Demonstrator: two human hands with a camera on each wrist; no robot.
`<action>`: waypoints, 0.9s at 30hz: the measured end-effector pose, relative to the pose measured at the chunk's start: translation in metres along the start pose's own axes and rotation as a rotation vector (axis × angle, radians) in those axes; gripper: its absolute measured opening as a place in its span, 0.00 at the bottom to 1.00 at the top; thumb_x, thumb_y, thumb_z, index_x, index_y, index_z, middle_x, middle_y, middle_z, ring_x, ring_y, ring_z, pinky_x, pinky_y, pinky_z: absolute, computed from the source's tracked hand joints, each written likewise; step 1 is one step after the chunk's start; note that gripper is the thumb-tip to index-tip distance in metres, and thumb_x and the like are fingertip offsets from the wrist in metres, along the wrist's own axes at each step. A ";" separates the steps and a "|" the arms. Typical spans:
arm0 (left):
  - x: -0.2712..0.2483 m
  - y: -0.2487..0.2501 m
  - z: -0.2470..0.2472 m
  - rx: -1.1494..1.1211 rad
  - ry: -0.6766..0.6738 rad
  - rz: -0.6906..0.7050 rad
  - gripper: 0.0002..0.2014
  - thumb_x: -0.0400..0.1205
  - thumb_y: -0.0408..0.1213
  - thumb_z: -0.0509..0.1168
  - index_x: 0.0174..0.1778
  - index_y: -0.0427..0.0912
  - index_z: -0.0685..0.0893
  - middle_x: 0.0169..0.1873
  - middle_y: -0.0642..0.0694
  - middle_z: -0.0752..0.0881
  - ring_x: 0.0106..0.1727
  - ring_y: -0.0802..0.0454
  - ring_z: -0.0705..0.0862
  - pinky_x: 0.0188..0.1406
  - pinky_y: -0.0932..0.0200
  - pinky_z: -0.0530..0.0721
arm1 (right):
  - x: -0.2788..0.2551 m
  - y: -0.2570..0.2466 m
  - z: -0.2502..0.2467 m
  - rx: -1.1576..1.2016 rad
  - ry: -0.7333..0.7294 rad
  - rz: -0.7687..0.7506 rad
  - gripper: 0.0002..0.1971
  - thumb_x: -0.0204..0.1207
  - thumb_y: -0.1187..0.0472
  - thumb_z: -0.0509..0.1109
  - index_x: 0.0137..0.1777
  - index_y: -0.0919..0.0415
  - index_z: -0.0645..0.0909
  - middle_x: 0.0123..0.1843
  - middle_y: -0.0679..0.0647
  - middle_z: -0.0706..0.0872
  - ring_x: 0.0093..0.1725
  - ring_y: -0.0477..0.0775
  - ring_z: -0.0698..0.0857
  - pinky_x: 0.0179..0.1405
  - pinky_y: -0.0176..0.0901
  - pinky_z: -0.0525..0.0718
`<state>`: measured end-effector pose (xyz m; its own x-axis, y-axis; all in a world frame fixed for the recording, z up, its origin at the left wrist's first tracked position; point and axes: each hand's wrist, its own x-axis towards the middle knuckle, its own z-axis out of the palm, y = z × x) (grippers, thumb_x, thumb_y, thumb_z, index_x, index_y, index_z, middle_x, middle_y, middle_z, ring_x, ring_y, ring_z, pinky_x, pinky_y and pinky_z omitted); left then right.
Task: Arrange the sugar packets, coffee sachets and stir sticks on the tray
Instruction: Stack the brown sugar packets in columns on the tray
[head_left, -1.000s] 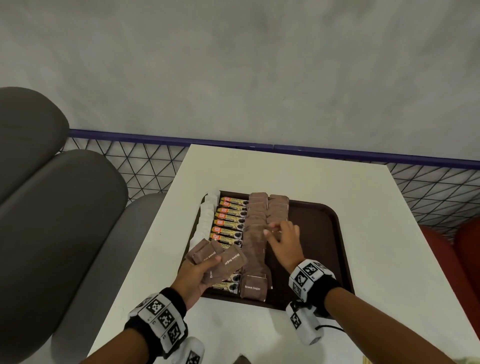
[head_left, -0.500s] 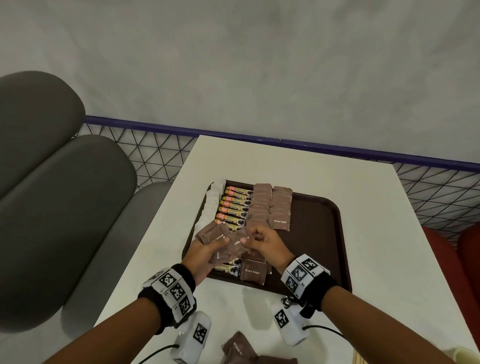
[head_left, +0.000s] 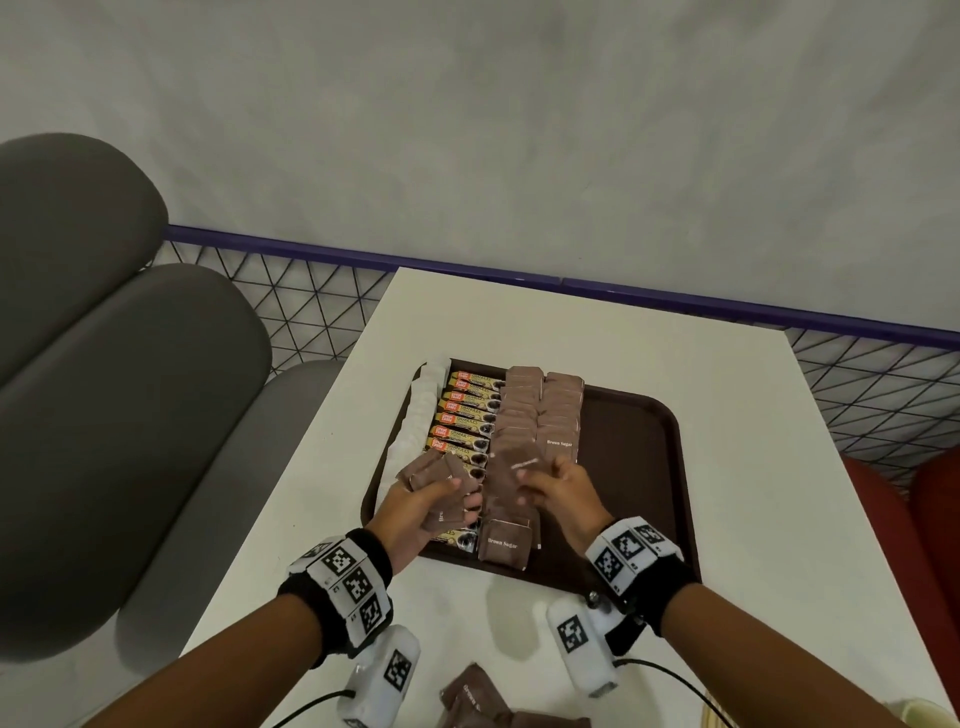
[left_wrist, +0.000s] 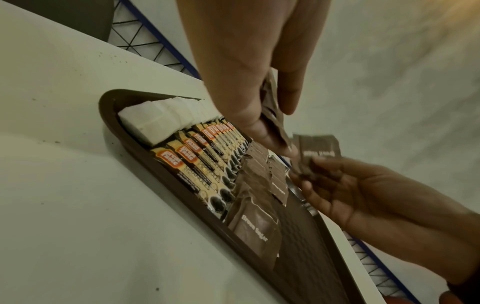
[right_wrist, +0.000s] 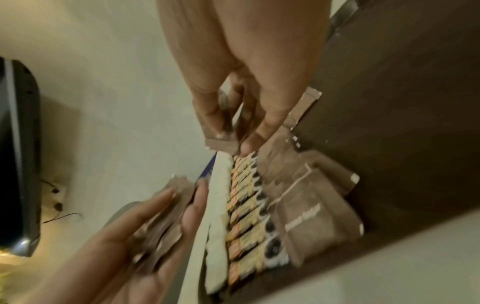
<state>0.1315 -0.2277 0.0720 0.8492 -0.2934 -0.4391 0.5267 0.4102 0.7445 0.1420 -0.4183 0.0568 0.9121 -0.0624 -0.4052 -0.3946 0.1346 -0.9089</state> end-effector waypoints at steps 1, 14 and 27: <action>0.000 0.001 -0.002 -0.031 -0.007 -0.019 0.12 0.82 0.23 0.60 0.61 0.30 0.77 0.44 0.29 0.83 0.37 0.42 0.86 0.35 0.51 0.89 | 0.006 -0.003 -0.009 -0.081 0.084 -0.022 0.07 0.73 0.72 0.69 0.44 0.60 0.76 0.44 0.57 0.85 0.36 0.51 0.84 0.31 0.38 0.82; 0.008 0.007 -0.026 -0.051 0.082 -0.124 0.15 0.82 0.25 0.57 0.61 0.42 0.81 0.57 0.31 0.82 0.57 0.34 0.84 0.38 0.44 0.90 | 0.059 -0.017 -0.063 -0.867 0.143 -0.055 0.08 0.75 0.72 0.66 0.50 0.65 0.83 0.47 0.52 0.81 0.49 0.50 0.79 0.47 0.36 0.72; 0.008 0.010 -0.038 0.004 0.053 -0.073 0.15 0.80 0.24 0.63 0.63 0.34 0.78 0.62 0.33 0.83 0.55 0.40 0.86 0.44 0.44 0.90 | 0.089 0.003 -0.049 -1.396 0.263 -0.177 0.12 0.76 0.66 0.64 0.58 0.61 0.80 0.59 0.60 0.81 0.62 0.62 0.74 0.58 0.52 0.74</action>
<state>0.1445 -0.1928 0.0566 0.8092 -0.2762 -0.5185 0.5875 0.3858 0.7114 0.2168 -0.4721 0.0128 0.9740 -0.1745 -0.1442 -0.2051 -0.9499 -0.2359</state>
